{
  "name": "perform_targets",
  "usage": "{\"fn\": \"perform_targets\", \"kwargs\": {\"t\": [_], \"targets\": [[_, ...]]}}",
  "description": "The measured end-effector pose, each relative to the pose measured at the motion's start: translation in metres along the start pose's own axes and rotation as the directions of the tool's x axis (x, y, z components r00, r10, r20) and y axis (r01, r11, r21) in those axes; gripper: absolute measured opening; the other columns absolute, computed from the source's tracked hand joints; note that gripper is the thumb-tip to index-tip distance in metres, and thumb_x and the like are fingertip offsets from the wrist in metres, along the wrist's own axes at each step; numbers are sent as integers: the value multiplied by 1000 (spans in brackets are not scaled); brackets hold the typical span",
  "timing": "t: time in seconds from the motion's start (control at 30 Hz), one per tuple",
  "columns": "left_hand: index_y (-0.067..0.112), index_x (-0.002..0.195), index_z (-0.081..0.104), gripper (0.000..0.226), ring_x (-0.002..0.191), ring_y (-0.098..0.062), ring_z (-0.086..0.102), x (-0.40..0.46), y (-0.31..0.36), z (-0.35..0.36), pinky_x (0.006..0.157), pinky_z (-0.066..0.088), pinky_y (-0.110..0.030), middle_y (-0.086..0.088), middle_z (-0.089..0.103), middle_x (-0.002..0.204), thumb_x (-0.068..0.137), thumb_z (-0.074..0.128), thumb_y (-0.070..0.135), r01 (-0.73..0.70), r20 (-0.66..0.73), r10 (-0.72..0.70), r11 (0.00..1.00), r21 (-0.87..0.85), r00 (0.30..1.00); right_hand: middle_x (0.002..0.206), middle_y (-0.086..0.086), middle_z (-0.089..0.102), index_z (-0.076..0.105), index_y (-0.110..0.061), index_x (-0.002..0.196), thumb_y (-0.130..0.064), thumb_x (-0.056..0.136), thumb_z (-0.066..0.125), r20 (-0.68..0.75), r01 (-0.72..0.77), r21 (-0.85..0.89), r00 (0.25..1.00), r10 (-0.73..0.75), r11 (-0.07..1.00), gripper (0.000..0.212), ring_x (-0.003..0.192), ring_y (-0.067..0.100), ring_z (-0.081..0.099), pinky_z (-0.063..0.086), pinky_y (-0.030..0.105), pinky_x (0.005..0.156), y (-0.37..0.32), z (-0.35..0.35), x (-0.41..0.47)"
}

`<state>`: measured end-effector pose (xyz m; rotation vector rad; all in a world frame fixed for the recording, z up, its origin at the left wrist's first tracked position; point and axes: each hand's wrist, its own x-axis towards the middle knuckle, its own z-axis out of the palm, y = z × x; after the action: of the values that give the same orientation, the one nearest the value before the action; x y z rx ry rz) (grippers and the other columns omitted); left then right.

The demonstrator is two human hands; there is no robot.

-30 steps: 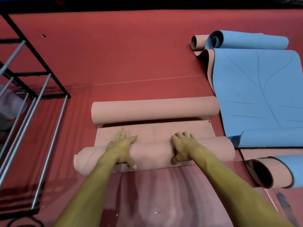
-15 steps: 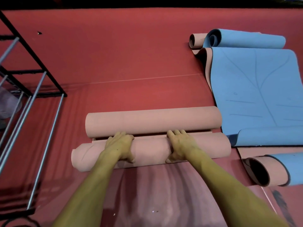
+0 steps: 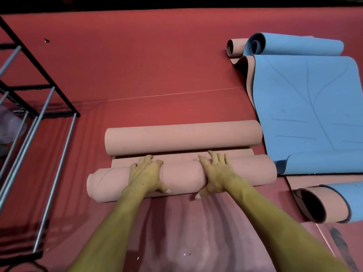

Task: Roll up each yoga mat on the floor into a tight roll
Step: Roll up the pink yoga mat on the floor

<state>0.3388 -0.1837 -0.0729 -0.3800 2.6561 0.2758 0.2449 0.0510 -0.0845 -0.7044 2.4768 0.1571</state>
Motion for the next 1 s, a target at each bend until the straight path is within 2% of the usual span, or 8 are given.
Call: {"fn": "perform_targets", "kwargs": {"t": [0.1, 0.23, 0.37, 0.47, 0.57, 0.67, 0.83, 1.0], "targets": [[44, 145, 50, 113, 127, -23, 49, 2, -7, 1, 104, 40, -44, 4, 50, 129, 43, 80, 85, -18, -32, 17, 999, -40, 999, 142, 14, 34, 18, -21, 161, -83, 42, 85, -126, -23, -91, 992, 11, 996, 150, 133, 38, 34, 18, 61, 121, -6, 8, 3], [41, 138, 50, 106, 125, -22, 56, 4, -10, 0, 101, 43, -41, 6, 60, 133, 44, 82, 81, -44, -71, 34, 990, -136, 997, 129, 5, 48, 41, -18, 134, -78, 49, 85, -197, 11, -51, 980, -21, 999, 113, 125, 30, 48, 27, 53, 119, 0, 8, 4], [34, 145, 47, 108, 147, -24, 36, 3, -13, 3, 120, 28, -47, 3, 47, 153, 54, 82, 79, -58, -57, 50, 985, -161, 997, 148, 5, 44, 36, -15, 139, -70, 57, 87, -153, 33, 45, 988, -26, 998, 111, 149, 31, 31, 11, 58, 126, 1, 2, 3], [33, 161, 30, 127, 161, -24, 2, 4, -8, 6, 127, 7, -55, -7, 10, 174, 54, 80, 81, -18, -26, 15, 995, -101, 1000, 172, 8, 10, 23, -18, 157, -67, 65, 84, -80, 2, 35, 997, 1, 999, 121, 159, 38, -2, -1, 72, 120, -1, 0, 7], [38, 161, 30, 127, 157, -27, 16, 6, -7, 5, 125, 12, -53, -11, 20, 170, 53, 79, 84, 19, -36, -22, 995, -98, 999, 161, 18, 19, 13, -26, 164, -75, 63, 80, -101, -55, -15, 994, 53, 998, 130, 149, 44, 16, 6, 75, 119, 0, 3, 7], [40, 159, 33, 123, 150, -27, 32, 4, -6, 6, 126, 14, -52, -4, 35, 161, 52, 77, 85, 16, -78, -24, 995, -98, 997, 142, 13, 34, 13, -24, 163, -83, 51, 80, -159, -50, -81, 987, 36, 995, 144, 132, 38, 34, 14, 73, 118, -1, 8, 6], [42, 163, 19, 130, 161, -25, 7, 8, -12, 14, 128, 5, -50, -15, 4, 174, 54, 76, 85, -5, -84, -6, 991, -132, 996, 135, 2, 47, 36, -17, 142, -75, 50, 87, -251, -17, -35, 968, 7, 999, 120, 132, 29, 42, 20, 68, 119, 2, 11, 8], [35, 161, 19, 139, 161, -27, 0, 8, -7, 17, 128, -3, -55, -11, 10, 173, 47, 82, 83, -6, -76, 5, 1000, -7, 997, 144, 2, 47, 35, -18, 141, -69, 58, 86, -200, 9, -20, 980, -13, 1000, 110, 139, 29, 39, 17, 67, 121, 4, 5, 12]]}}
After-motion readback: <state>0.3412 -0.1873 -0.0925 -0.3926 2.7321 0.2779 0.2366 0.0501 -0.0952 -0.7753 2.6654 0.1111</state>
